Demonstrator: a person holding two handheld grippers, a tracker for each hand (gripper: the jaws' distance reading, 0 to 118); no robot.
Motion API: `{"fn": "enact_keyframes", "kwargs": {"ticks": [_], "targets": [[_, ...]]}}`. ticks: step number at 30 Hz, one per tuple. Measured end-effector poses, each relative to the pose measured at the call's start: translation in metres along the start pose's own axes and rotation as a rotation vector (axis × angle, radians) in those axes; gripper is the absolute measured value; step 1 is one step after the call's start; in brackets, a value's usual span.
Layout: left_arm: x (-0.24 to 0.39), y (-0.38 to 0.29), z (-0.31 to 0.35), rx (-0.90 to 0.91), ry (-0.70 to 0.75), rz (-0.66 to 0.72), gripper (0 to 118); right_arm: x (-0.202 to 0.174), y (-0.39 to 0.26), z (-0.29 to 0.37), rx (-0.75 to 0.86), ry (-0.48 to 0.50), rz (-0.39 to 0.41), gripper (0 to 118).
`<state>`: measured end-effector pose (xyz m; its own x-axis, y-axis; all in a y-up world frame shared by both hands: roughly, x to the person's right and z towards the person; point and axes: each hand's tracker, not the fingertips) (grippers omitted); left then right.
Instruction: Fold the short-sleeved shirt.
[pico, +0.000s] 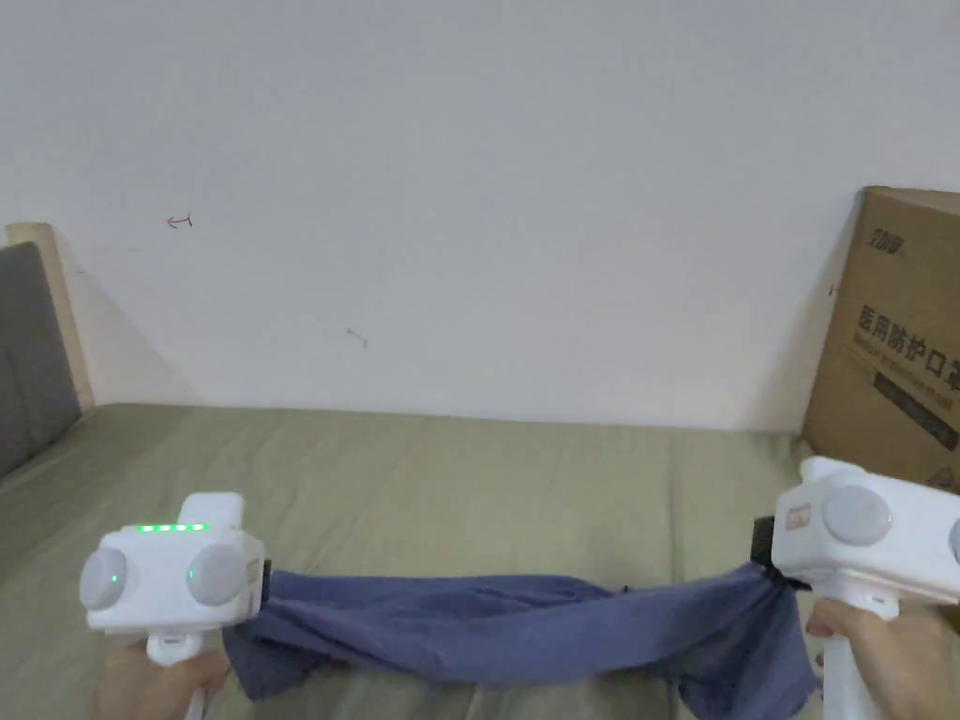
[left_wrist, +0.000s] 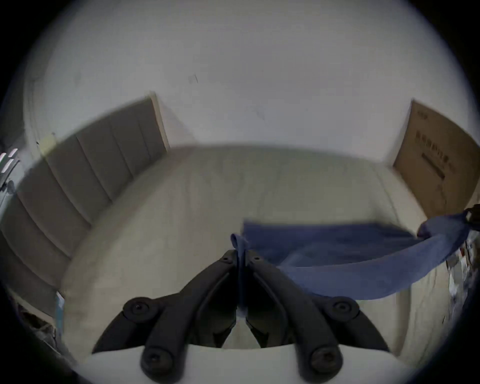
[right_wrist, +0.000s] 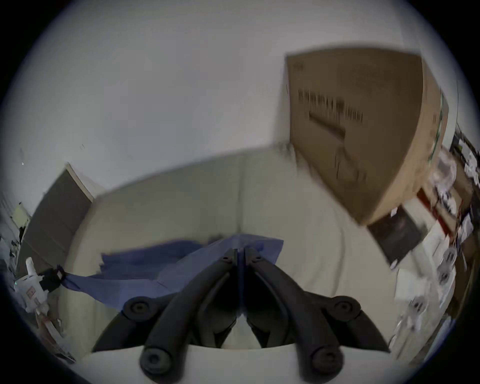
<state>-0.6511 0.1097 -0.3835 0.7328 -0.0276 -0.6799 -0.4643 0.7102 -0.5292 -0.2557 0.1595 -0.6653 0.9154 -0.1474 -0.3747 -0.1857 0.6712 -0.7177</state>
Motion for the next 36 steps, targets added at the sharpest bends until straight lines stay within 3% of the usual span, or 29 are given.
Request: {"fn": "enact_keyframes", "kwargs": {"ticks": [2, 4, 9, 20, 24, 29, 32, 36], "targets": [[0.0, -0.03, -0.027, -0.107, 0.023, -0.003, 3, 0.006, -0.037, -0.031, -0.109, -0.03, 0.023, 4], [-0.005, -0.051, -0.036, -0.12, 0.032, -0.002, 4, 0.02, -0.061, -0.049, -0.127, 0.003, -0.003, 4], [-0.028, -0.076, -0.022, -0.129, 0.014, -0.019, 4, 0.033, -0.102, -0.036, -0.156, -0.031, 0.053, 4], [-0.076, -0.161, 0.089, -0.111, 0.015, -0.033, 3, 0.063, -0.21, 0.094, -0.129, 0.038, 0.033, 4], [-0.091, -0.21, 0.149, -0.108, 0.024, -0.066, 4, 0.066, -0.264, 0.135, -0.151, -0.008, 0.129, 4], [-0.107, -0.27, 0.205, -0.107, 0.064, -0.166, 4, 0.068, -0.329, 0.178, -0.207, 0.026, 0.138, 4], [-0.114, -0.298, 0.221, -0.125, 0.063, -0.191, 4, 0.073, -0.358, 0.194, -0.233, 0.032, 0.081, 4], [-0.122, -0.315, 0.228, -0.153, 0.04, -0.136, 4, 0.081, -0.378, 0.2, -0.245, 0.028, 0.064, 4]]}}
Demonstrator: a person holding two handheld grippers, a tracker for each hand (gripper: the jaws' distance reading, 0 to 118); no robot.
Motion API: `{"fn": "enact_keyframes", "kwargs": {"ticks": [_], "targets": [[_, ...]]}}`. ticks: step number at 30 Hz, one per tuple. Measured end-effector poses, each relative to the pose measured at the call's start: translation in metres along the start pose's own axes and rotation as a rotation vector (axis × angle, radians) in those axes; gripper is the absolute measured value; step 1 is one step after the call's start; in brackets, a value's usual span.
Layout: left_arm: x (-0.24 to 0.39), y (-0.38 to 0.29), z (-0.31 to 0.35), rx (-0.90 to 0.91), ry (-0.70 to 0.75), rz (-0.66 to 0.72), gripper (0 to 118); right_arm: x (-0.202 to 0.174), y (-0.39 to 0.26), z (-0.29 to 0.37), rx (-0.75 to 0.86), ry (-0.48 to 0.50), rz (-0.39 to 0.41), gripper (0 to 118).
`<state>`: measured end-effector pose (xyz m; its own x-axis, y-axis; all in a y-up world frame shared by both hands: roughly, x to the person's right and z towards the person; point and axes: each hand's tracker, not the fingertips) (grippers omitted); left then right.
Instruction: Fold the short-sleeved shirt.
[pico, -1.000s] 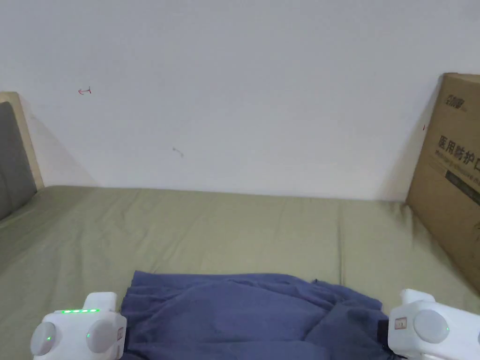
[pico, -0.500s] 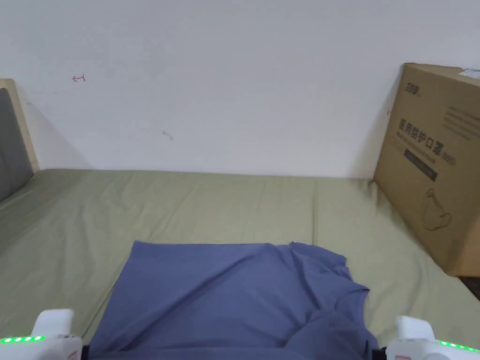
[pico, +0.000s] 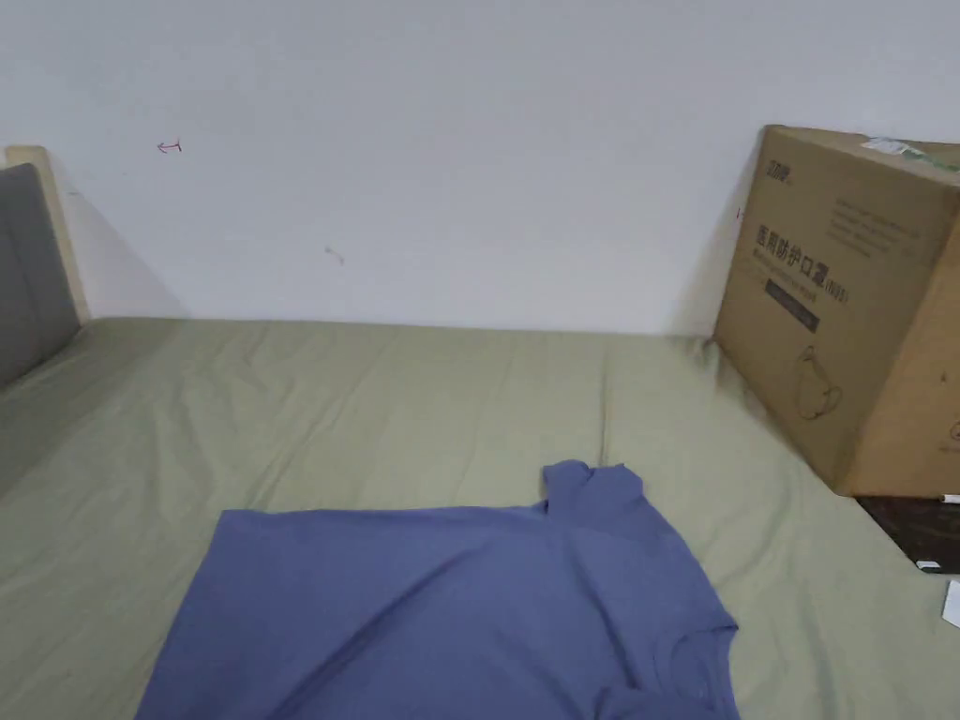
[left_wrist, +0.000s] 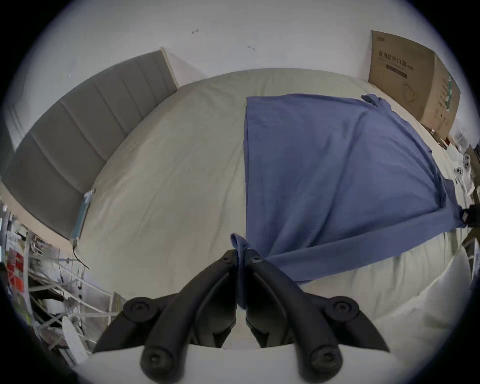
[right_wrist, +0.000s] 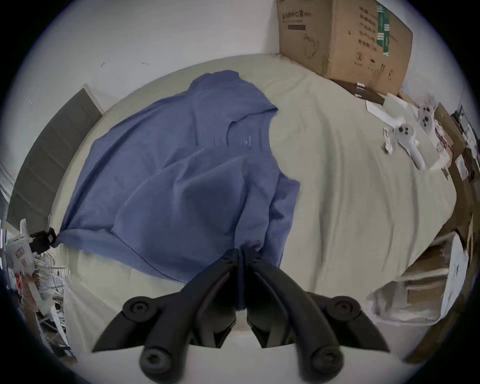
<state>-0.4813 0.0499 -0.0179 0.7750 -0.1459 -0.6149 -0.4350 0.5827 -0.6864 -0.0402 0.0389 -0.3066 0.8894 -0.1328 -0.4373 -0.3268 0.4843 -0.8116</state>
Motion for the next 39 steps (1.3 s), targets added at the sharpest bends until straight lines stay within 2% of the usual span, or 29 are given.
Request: {"fn": "enact_keyframes", "kwargs": {"ticks": [1, 2, 3, 4, 5, 6, 7, 8, 10, 12, 13, 14, 15, 16, 19, 22, 34, 35, 36, 37, 38, 39], "targets": [[-0.001, -0.001, 0.0, 0.002, -0.004, 0.017, 7, 0.001, -0.002, 0.0, 0.0, 0.003, -0.012, 4], [0.0, -0.001, 0.001, 0.001, 0.004, 0.028, 16, 0.002, -0.001, 0.0, 0.001, 0.01, -0.023, 4], [0.001, 0.0, 0.003, -0.003, 0.012, 0.032, 34, 0.003, 0.001, -0.001, 0.005, 0.013, -0.03, 8], [0.001, 0.001, 0.005, -0.011, 0.019, 0.034, 67, 0.003, 0.004, 0.001, 0.007, 0.015, -0.03, 26], [0.0, 0.003, 0.005, -0.009, 0.017, 0.039, 89, 0.001, 0.007, 0.004, 0.015, 0.006, -0.024, 49], [0.0, 0.005, 0.009, -0.004, 0.008, 0.046, 100, 0.001, 0.011, 0.008, 0.035, -0.004, -0.009, 73], [0.002, 0.009, 0.017, 0.014, -0.009, 0.07, 101, 0.001, 0.017, 0.012, 0.052, 0.004, 0.012, 79], [0.004, 0.015, 0.024, 0.035, -0.03, 0.084, 101, 0.001, 0.024, 0.017, 0.077, 0.019, 0.021, 79], [0.011, 0.033, 0.033, 0.027, -0.06, 0.099, 97, -0.002, 0.046, 0.024, 0.1, 0.048, 0.039, 78], [0.021, 0.052, 0.041, 0.056, -0.127, 0.095, 88, -0.007, 0.069, 0.027, 0.14, 0.075, 0.054, 73], [0.026, 0.063, 0.042, 0.081, -0.144, 0.097, 88, -0.01, 0.081, 0.028, 0.164, 0.075, 0.056, 73], [0.03, 0.072, 0.042, 0.085, -0.15, 0.09, 70, -0.013, 0.091, 0.027, 0.177, 0.074, 0.062, 57], [0.036, 0.08, 0.037, 0.086, -0.15, 0.087, 43, -0.017, 0.101, 0.022, 0.188, 0.064, 0.063, 27], [0.04, 0.085, 0.03, 0.077, -0.144, 0.086, 3, -0.019, 0.106, 0.018, 0.189, 0.051, 0.053, 3], [0.046, 0.095, 0.012, 0.015, -0.194, 0.09, 0, -0.019, 0.115, 0.003, 0.16, 0.097, 0.026, 1], [0.054, 0.108, -0.007, 0.016, -0.173, 0.073, 0, -0.021, 0.132, -0.018, 0.143, 0.096, 0.007, 0], [0.046, 0.237, -0.155, -0.032, -0.174, 0.148, 0, -0.037, 0.238, -0.103, 0.114, 0.068, 0.051, 0], [0.043, 0.248, -0.167, -0.03, -0.176, 0.144, 2, -0.036, 0.246, -0.109, 0.113, 0.067, 0.05, 0], [0.04, 0.259, -0.178, -0.03, -0.151, 0.148, 17, -0.034, 0.253, -0.114, 0.115, 0.069, 0.044, 0], [0.041, 0.271, -0.19, -0.043, -0.137, 0.142, 50, -0.032, 0.26, -0.119, 0.116, 0.068, 0.034, 0], [0.038, 0.28, -0.2, -0.055, -0.135, 0.141, 78, -0.03, 0.264, -0.122, 0.118, 0.073, 0.028, 0], [0.035, 0.288, -0.21, -0.061, -0.139, 0.147, 98, -0.029, 0.266, -0.126, 0.119, 0.074, 0.025, 0]]}}
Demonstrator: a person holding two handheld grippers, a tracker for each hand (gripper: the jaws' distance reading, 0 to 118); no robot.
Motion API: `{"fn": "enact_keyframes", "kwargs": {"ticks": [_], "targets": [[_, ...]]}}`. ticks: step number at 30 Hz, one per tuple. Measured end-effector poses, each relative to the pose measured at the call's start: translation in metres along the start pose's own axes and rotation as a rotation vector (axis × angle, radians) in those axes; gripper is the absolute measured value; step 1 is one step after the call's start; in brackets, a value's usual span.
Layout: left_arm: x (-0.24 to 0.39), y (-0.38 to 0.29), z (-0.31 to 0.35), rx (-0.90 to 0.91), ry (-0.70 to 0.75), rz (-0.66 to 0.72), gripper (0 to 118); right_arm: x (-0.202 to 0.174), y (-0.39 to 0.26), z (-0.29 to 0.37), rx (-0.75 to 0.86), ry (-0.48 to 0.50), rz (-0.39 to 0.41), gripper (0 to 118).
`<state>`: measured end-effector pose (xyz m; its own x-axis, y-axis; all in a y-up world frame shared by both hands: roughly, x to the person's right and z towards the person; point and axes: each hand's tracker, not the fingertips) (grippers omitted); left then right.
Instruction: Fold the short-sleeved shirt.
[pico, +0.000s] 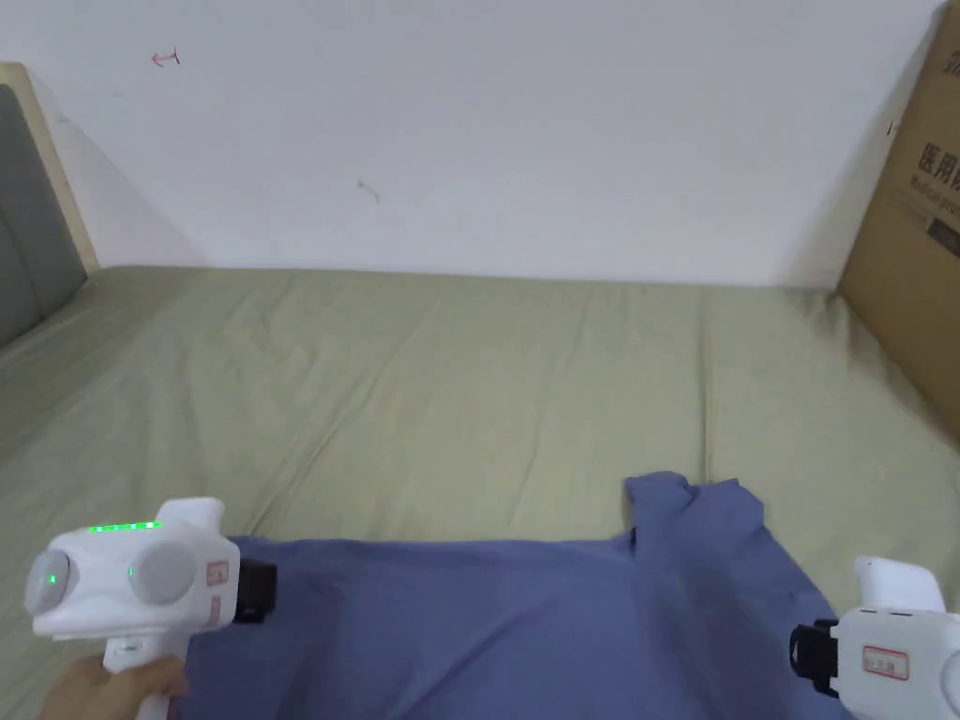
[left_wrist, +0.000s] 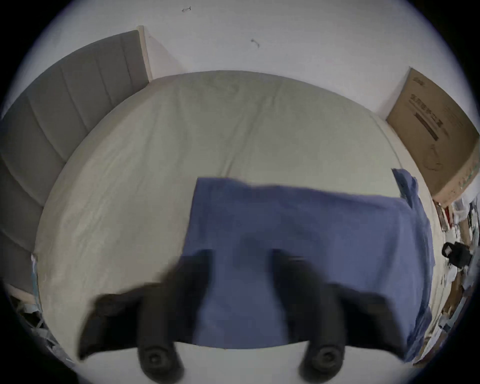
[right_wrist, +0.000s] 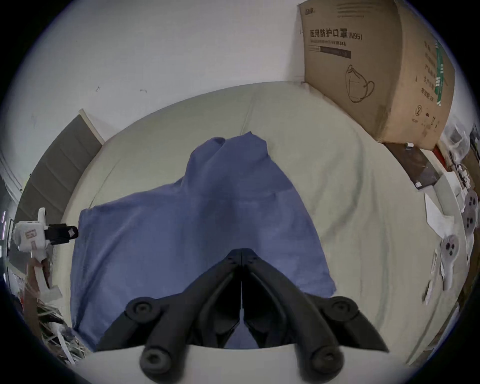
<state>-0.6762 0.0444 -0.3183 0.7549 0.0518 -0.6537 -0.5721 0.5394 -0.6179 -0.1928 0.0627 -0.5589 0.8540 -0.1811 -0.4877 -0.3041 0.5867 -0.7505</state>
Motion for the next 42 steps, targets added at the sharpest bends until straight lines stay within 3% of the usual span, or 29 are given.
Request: {"fn": "enact_keyframes", "kwargs": {"ticks": [1, 6, 9, 11, 13, 15, 17, 21, 22, 23, 25, 26, 30, 33, 34, 35, 36, 38, 40, 42], "targets": [[-0.002, 0.007, -0.009, -0.012, 0.0, 0.003, 108, 0.002, 0.002, -0.004, -0.001, -0.001, -0.003, 0], [-0.006, 0.029, -0.035, 0.006, 0.043, 0.028, 106, 0.015, -0.002, -0.016, -0.019, 0.004, -0.012, 0], [-0.002, 0.034, -0.056, -0.026, 0.059, 0.033, 105, 0.025, -0.006, -0.023, -0.025, -0.005, -0.058, 0], [0.001, 0.03, -0.071, -0.064, 0.055, 0.015, 91, 0.031, -0.011, -0.027, -0.041, 0.005, -0.074, 0], [0.006, 0.026, -0.064, -0.028, 0.077, 0.034, 86, 0.033, -0.015, -0.028, -0.05, -0.002, -0.065, 0], [0.008, 0.026, -0.055, 0.004, 0.074, 0.029, 57, 0.035, -0.016, -0.029, -0.062, -0.005, -0.048, 0], [0.012, 0.029, -0.05, 0.011, 0.061, 0.005, 11, 0.039, -0.012, -0.031, -0.063, 0.003, -0.038, 0], [0.018, 0.029, -0.048, 0.002, 0.073, -0.034, 7, 0.048, 0.015, -0.036, -0.029, 0.054, -0.06, 0], [0.015, 0.031, -0.05, 0.002, 0.074, -0.035, 7, 0.048, 0.027, -0.039, -0.028, 0.055, -0.048, 4], [0.015, 0.032, -0.05, 0.003, 0.07, -0.035, 7, 0.049, 0.04, -0.044, -0.031, 0.057, -0.039, 24], [0.014, 0.033, -0.049, 0.002, 0.064, -0.03, 7, 0.049, 0.067, -0.06, -0.078, 0.054, -0.019, 89], [0.013, 0.033, -0.049, 0.001, 0.062, -0.028, 7, 0.048, 0.076, -0.068, -0.075, 0.048, -0.017, 97], [0.013, 0.033, -0.05, -0.001, 0.059, -0.031, 7, 0.051, 0.103, -0.101, -0.147, 0.063, -0.035, 96], [0.014, 0.033, -0.05, 0.0, 0.057, -0.029, 7, 0.045, 0.099, -0.119, -0.223, 0.034, 0.001, 47], [0.014, 0.034, -0.049, 0.003, 0.056, -0.03, 7, 0.037, 0.093, -0.125, -0.234, -0.028, 0.052, 47], [0.014, 0.034, -0.049, 0.001, 0.054, -0.036, 7, 0.03, 0.087, -0.126, -0.215, -0.128, 0.137, 23], [0.014, 0.035, -0.047, 0.001, 0.054, -0.043, 7, 0.032, 0.086, -0.131, -0.187, -0.058, 0.141, 23], [0.016, 0.037, -0.041, 0.002, 0.054, -0.051, 7, 0.029, 0.09, -0.128, -0.198, -0.059, 0.113, 18], [0.017, 0.038, -0.033, 0.006, 0.05, -0.051, 7, 0.035, 0.092, -0.121, -0.205, -0.014, 0.067, 5], [0.016, 0.04, -0.022, 0.014, 0.046, -0.05, 7, 0.036, 0.092, -0.114, -0.208, 0.0, 0.034, 4]]}}
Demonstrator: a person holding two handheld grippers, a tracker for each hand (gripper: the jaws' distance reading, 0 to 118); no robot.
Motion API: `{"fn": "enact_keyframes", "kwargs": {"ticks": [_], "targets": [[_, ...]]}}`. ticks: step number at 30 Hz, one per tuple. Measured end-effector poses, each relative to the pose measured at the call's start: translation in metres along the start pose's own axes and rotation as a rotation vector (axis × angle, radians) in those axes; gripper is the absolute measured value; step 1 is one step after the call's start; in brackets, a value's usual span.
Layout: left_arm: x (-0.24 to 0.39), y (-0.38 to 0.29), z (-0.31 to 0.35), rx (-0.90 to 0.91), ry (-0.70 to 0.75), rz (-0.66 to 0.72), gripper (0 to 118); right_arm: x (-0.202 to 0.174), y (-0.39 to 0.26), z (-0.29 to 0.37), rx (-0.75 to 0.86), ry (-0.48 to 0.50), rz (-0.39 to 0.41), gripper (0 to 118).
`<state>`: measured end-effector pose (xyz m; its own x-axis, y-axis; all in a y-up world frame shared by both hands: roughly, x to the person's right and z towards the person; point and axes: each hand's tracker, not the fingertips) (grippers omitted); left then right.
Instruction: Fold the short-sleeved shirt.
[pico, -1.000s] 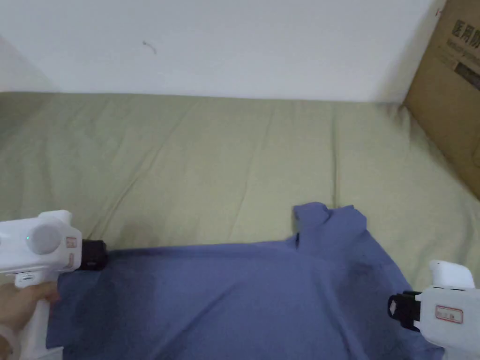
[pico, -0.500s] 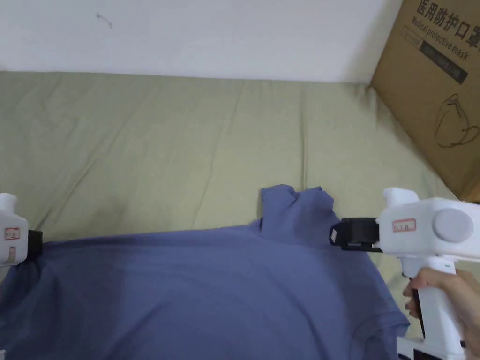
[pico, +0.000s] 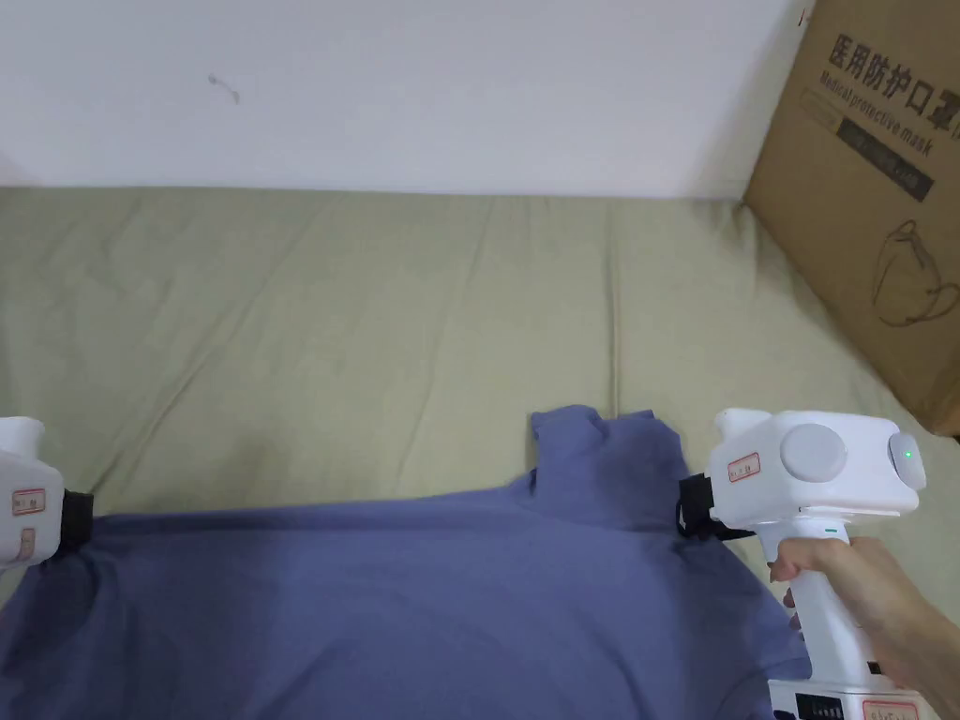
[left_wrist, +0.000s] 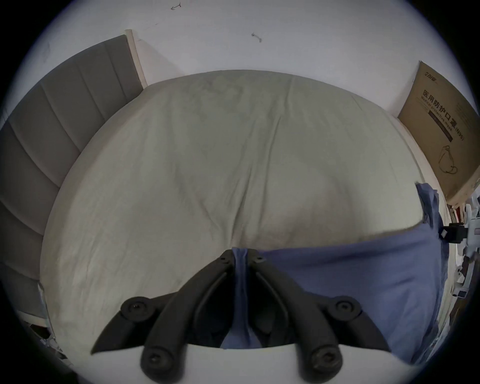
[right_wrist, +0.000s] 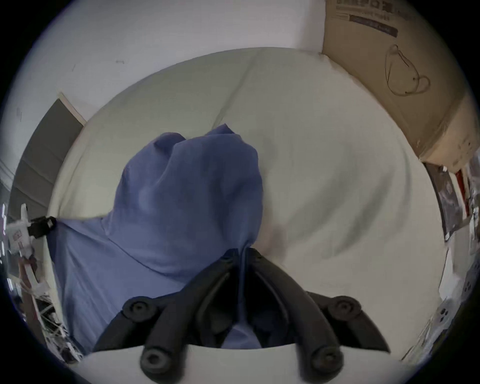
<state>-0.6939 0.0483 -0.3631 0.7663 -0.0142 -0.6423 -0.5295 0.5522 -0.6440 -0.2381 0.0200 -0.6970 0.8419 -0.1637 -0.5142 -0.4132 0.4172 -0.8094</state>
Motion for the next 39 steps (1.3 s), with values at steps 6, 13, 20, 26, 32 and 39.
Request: {"fn": "enact_keyframes", "kwargs": {"ticks": [6, 13, 20, 26, 32, 39], "targets": [[0.002, 0.009, 0.056, 0.062, -0.015, -0.015, 7, 0.004, -0.001, 0.055, 0.075, 0.036, -0.032, 4], [0.009, 0.039, 0.153, 0.216, -0.011, -0.051, 7, -0.002, 0.012, 0.164, 0.237, 0.042, -0.011, 4], [0.015, 0.072, 0.264, 0.411, 0.005, -0.065, 7, -0.007, 0.026, 0.284, 0.42, 0.035, -0.031, 4], [0.029, 0.124, 0.33, 0.512, 0.043, -0.077, 7, -0.016, 0.068, 0.378, 0.534, 0.015, -0.045, 4], [0.044, 0.191, 0.369, 0.645, 0.057, -0.074, 6, -0.04, 0.128, 0.447, 0.627, -0.054, -0.049, 4], [0.061, 0.259, 0.406, 0.822, 0.127, -0.037, 6, -0.06, 0.195, 0.514, 0.822, -0.046, -0.091, 4]]}}
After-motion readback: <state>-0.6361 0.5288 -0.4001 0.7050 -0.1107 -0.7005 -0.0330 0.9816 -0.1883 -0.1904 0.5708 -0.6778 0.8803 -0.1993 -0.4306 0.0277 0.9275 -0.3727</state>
